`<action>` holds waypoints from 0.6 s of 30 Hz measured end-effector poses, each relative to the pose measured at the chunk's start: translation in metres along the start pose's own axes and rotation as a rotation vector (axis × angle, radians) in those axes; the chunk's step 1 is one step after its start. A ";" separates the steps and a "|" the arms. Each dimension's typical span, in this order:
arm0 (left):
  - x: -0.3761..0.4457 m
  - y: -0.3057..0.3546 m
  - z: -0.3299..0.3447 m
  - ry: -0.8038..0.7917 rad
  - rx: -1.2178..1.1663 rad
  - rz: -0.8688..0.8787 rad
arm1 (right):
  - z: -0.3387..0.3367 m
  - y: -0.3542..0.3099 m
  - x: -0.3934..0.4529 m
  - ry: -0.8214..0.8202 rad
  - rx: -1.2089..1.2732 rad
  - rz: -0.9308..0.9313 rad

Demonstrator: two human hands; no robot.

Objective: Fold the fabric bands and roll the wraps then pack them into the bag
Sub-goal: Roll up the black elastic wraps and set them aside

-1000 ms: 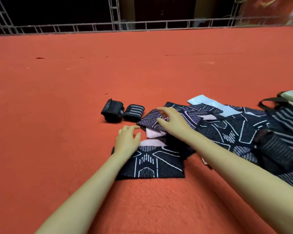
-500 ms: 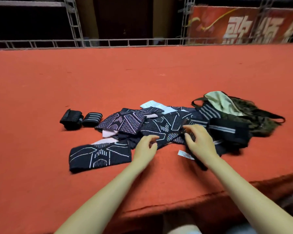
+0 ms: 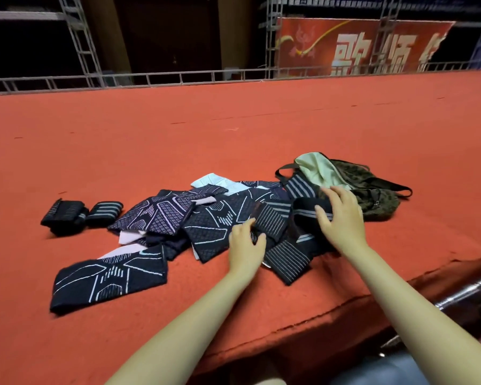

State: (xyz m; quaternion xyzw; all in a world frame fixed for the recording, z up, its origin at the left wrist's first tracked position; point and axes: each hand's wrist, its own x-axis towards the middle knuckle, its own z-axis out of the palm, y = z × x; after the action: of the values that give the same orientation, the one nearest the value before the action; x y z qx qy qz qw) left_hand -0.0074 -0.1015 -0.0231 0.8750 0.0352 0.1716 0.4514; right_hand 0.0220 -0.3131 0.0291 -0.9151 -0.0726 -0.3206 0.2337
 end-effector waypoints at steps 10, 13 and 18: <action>0.054 -0.002 0.009 -0.087 0.009 -0.045 | 0.008 0.011 0.031 -0.423 0.119 -0.023; 0.050 -0.006 0.004 -0.096 -0.080 -0.073 | 0.009 0.013 0.031 -0.367 0.213 0.039; 0.052 -0.002 -0.033 0.029 -0.193 -0.087 | 0.011 0.007 0.034 -0.297 0.200 0.044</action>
State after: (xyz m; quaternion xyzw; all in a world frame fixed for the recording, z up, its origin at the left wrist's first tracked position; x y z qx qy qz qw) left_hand 0.0305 -0.0640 0.0069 0.8226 0.0631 0.1670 0.5400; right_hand 0.0567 -0.3148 0.0400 -0.9259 -0.1176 -0.1678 0.3173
